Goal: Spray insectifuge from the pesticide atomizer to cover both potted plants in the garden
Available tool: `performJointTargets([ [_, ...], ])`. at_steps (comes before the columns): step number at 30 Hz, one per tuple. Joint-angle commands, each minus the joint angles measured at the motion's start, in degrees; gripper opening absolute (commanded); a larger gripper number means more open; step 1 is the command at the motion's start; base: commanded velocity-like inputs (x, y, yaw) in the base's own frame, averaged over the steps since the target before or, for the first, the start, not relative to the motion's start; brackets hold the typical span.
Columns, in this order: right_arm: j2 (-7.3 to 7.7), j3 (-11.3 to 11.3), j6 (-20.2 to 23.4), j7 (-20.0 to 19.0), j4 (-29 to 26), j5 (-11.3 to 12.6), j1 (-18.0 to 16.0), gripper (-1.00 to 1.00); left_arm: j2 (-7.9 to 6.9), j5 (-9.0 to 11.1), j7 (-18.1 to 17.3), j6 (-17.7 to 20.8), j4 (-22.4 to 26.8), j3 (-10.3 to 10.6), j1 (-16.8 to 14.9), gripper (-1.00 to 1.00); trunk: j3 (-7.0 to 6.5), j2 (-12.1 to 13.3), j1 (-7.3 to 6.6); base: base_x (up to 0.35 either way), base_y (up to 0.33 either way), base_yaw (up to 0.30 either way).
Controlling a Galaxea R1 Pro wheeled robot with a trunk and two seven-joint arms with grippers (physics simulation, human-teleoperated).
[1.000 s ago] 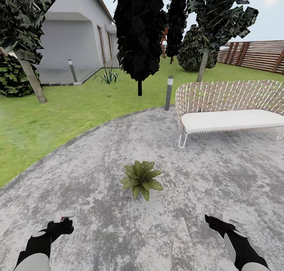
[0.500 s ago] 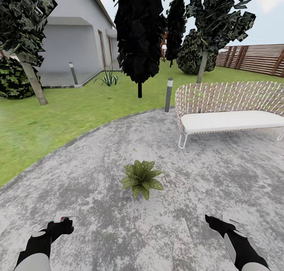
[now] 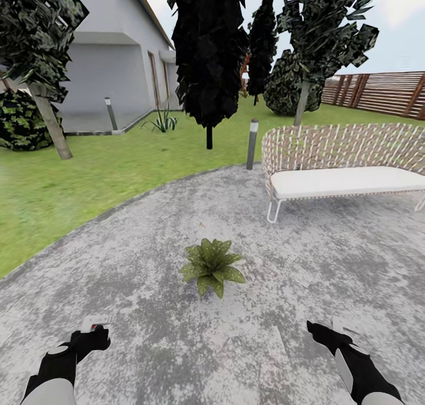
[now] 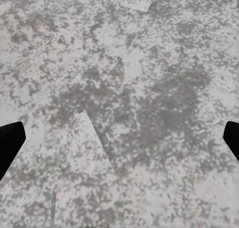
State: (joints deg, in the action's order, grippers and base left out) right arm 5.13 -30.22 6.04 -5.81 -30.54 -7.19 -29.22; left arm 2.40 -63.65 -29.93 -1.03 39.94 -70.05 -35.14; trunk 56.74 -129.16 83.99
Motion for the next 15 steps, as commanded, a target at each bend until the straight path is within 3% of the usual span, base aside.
performJointTargets([
  [1,-0.08,-0.45,0.29,-0.5,-0.09,-0.61,-0.05,1.0,0.06,-0.34,-0.39,-0.11,0.14,-0.38,-0.1,-1.0,0.14,-0.44,0.22,0.0,0.0,0.0],
  [15,-0.09,-0.48,0.29,-0.48,-0.04,-0.63,-0.05,1.0,0.06,-0.34,-0.38,-0.11,0.14,-0.39,-0.1,-1.0,1.55,-6.06,3.29,0.0,0.0,0.0],
])
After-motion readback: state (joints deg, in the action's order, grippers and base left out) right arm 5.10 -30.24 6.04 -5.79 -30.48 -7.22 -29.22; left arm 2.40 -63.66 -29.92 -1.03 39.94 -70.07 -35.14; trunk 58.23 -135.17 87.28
